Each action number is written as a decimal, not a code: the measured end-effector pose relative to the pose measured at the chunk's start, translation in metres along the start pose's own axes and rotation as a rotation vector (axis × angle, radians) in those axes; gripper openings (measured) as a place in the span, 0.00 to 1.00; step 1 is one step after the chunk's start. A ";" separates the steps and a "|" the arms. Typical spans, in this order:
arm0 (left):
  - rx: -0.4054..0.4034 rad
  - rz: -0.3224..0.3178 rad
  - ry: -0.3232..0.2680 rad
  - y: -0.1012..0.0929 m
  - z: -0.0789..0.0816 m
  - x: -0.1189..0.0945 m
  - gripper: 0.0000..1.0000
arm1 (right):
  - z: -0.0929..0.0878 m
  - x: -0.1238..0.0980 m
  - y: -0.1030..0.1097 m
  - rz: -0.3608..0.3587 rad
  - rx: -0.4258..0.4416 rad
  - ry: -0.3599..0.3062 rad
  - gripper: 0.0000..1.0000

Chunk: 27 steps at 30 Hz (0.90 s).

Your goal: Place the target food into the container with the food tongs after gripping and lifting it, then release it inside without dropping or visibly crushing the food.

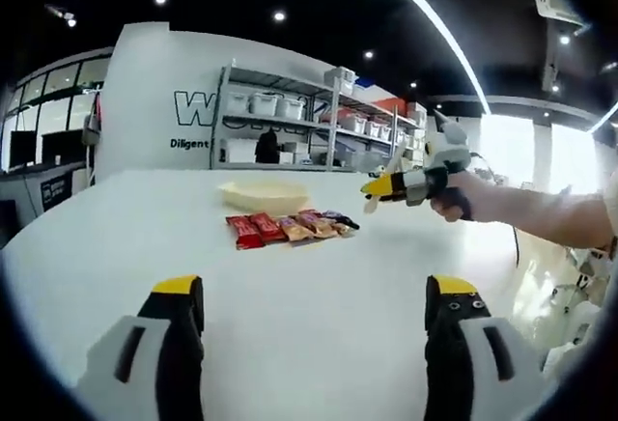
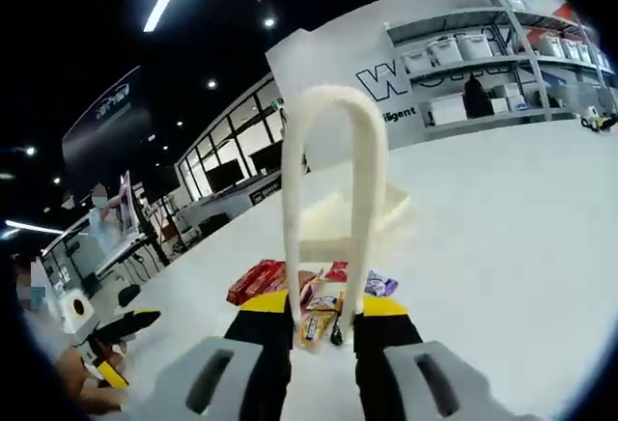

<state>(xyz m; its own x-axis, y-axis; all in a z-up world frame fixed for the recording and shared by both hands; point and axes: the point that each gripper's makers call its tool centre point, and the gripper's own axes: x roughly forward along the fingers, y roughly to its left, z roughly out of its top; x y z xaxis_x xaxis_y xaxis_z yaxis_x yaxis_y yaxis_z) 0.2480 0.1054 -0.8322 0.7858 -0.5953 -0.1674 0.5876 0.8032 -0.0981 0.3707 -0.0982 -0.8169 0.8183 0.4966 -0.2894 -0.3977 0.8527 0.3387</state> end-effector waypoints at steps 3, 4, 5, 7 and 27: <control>-0.001 0.007 0.008 0.000 0.000 0.000 0.94 | 0.002 0.005 -0.006 -0.016 -0.001 -0.007 0.17; 0.005 0.011 0.014 0.001 -0.001 0.000 0.94 | 0.003 0.006 -0.007 -0.023 -0.002 -0.009 0.17; 0.011 0.015 0.026 0.001 -0.002 0.000 0.94 | 0.003 0.007 -0.007 -0.026 -0.001 -0.006 0.18; 0.018 0.021 0.038 0.001 -0.003 0.000 0.95 | 0.003 0.011 -0.008 -0.028 -0.002 -0.005 0.18; 0.034 0.051 0.129 0.002 -0.004 -0.009 0.98 | -0.003 0.032 -0.014 -0.087 -0.052 0.032 0.18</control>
<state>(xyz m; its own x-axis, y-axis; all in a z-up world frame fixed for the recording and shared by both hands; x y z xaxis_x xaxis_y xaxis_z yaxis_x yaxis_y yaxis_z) 0.2409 0.1124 -0.8343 0.7848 -0.5444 -0.2962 0.5554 0.8298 -0.0534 0.4018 -0.0942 -0.8333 0.8373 0.4245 -0.3445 -0.3472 0.8997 0.2647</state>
